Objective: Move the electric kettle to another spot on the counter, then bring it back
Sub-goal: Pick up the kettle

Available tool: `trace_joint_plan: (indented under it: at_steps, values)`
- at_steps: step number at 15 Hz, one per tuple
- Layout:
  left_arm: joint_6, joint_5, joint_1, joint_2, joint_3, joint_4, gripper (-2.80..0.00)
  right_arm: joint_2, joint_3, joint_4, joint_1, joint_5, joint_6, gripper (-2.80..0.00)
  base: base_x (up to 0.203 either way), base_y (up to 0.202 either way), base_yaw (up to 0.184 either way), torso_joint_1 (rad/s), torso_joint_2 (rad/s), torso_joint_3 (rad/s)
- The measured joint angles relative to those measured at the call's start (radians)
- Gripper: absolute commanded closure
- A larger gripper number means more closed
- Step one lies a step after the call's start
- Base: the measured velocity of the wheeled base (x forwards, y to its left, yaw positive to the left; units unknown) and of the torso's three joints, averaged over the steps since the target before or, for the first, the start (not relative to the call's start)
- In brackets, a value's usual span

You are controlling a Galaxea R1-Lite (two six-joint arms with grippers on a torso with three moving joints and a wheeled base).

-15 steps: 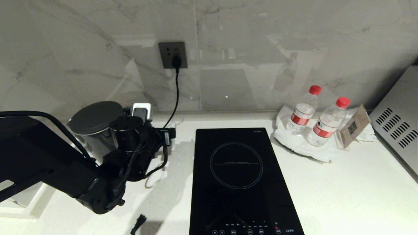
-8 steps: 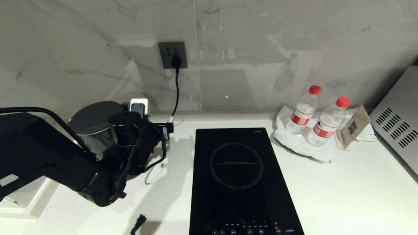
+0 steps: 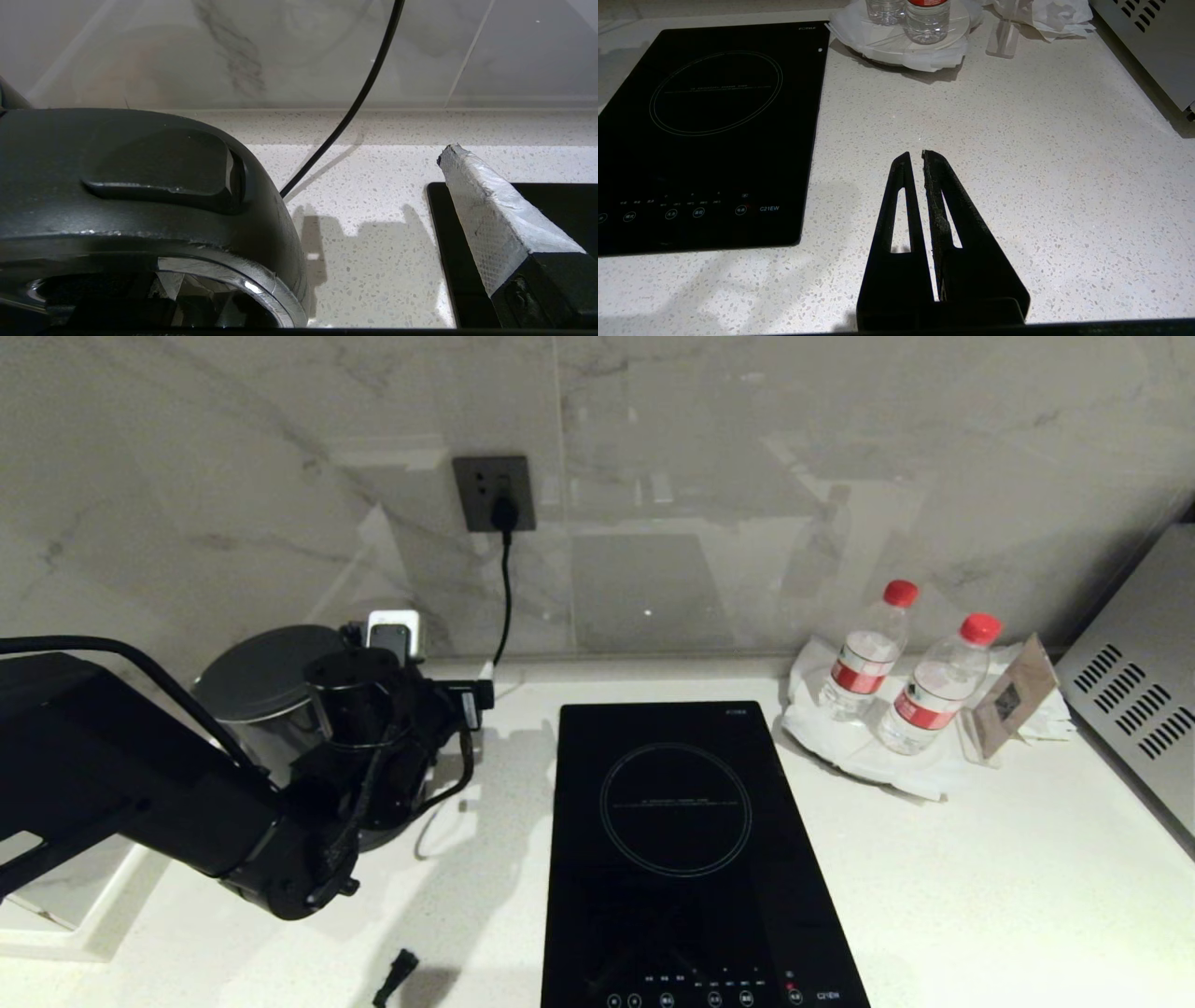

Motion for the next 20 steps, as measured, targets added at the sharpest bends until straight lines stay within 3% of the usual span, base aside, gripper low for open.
trace_joint_plan:
  at_steps: [2,3,20]
  values:
    - [0.000,0.001,0.001,-0.002,-0.001,0.000,-2.80,0.000,0.000,0.000,0.000,0.000,0.000,0.00,0.000,0.000,0.000,0.000,0.00,0.000]
    - [0.000,0.001,0.001,-0.002,-0.001,0.000,0.00,0.000,0.000,0.000,0.000,0.000,0.000,0.00,0.000,0.000,0.000,0.000,0.00,0.000]
    - [-0.001,-0.001,0.028,-0.007,-0.015,0.004,0.00,0.000,0.000,0.000,0.000,0.000,0.000,0.00,0.000,0.000,0.000,0.000,0.00,0.000]
